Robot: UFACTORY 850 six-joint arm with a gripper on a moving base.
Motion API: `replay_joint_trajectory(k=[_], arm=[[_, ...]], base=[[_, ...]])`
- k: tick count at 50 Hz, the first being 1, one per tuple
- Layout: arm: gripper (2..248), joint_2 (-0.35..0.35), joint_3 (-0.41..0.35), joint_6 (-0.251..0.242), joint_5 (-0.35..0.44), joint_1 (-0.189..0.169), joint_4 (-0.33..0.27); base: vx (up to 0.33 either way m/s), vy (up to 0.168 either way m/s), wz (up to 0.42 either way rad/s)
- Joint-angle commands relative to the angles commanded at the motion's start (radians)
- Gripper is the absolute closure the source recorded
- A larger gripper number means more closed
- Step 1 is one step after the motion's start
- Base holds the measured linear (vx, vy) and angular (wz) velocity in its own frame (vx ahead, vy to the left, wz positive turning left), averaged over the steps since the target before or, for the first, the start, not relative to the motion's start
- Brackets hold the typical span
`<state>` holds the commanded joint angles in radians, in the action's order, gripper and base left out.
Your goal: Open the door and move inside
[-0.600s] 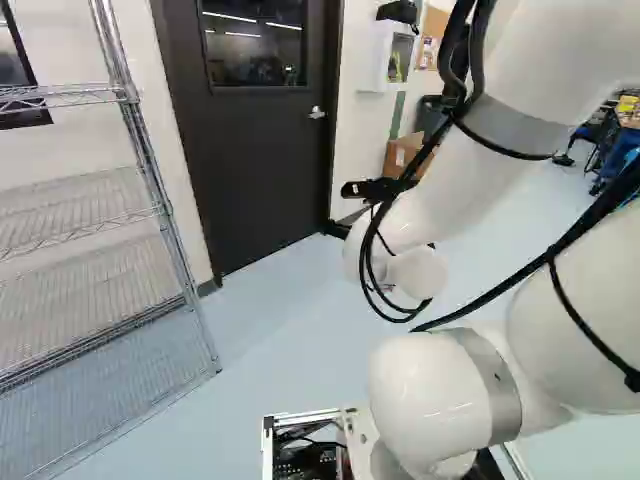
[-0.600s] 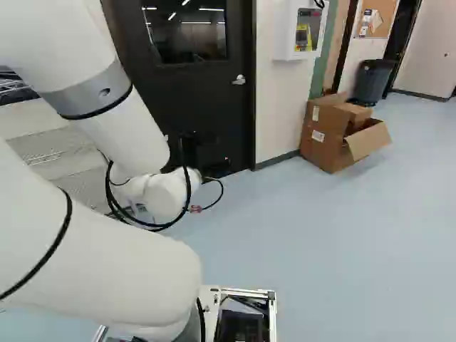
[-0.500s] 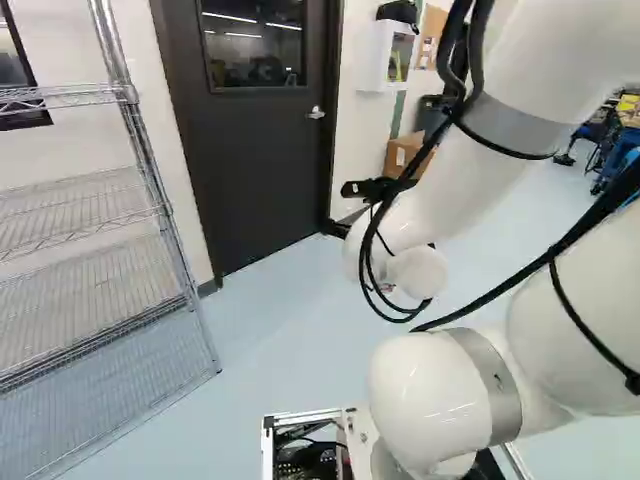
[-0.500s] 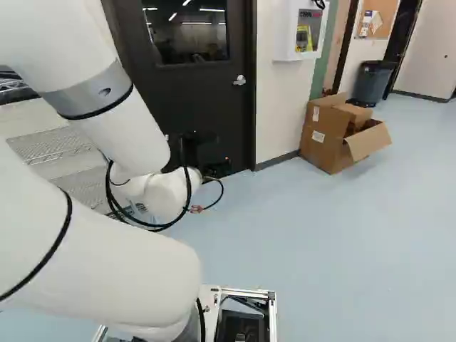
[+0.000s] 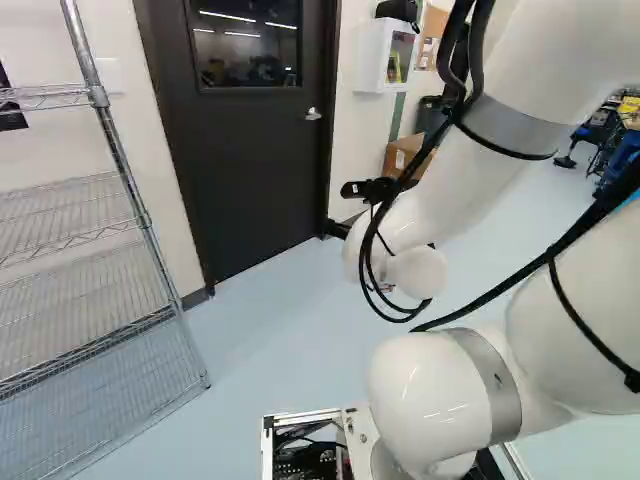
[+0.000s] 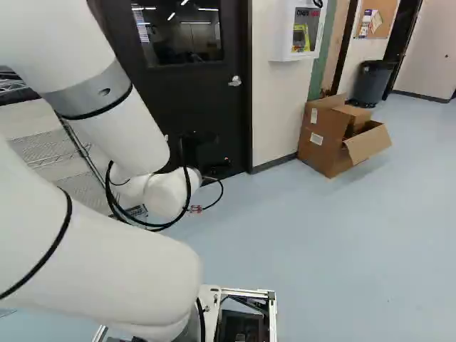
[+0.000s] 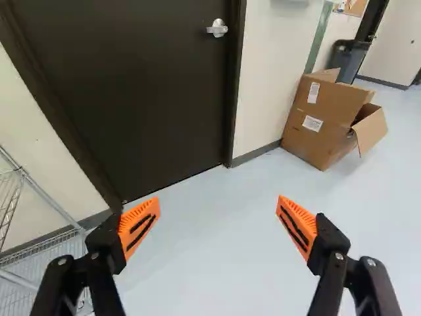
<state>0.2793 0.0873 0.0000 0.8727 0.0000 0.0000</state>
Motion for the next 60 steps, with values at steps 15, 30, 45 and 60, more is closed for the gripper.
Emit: replay_joint_trajectory(k=[15,30,45,60], arm=[[3,0.0,0.0,0.0,0.0,0.0,0.0],[3,0.0,0.0,0.0,0.0,0.0,0.0],[3,0.0,0.0,0.0,0.0,0.0,0.0],[3,0.0,0.0,0.0,0.0,0.0,0.0]], base=[[0.185,-0.076,-0.007],[0.195,-0.08,-0.006],[0.196,-0.08,-0.006],[0.197,-0.082,-0.006]])
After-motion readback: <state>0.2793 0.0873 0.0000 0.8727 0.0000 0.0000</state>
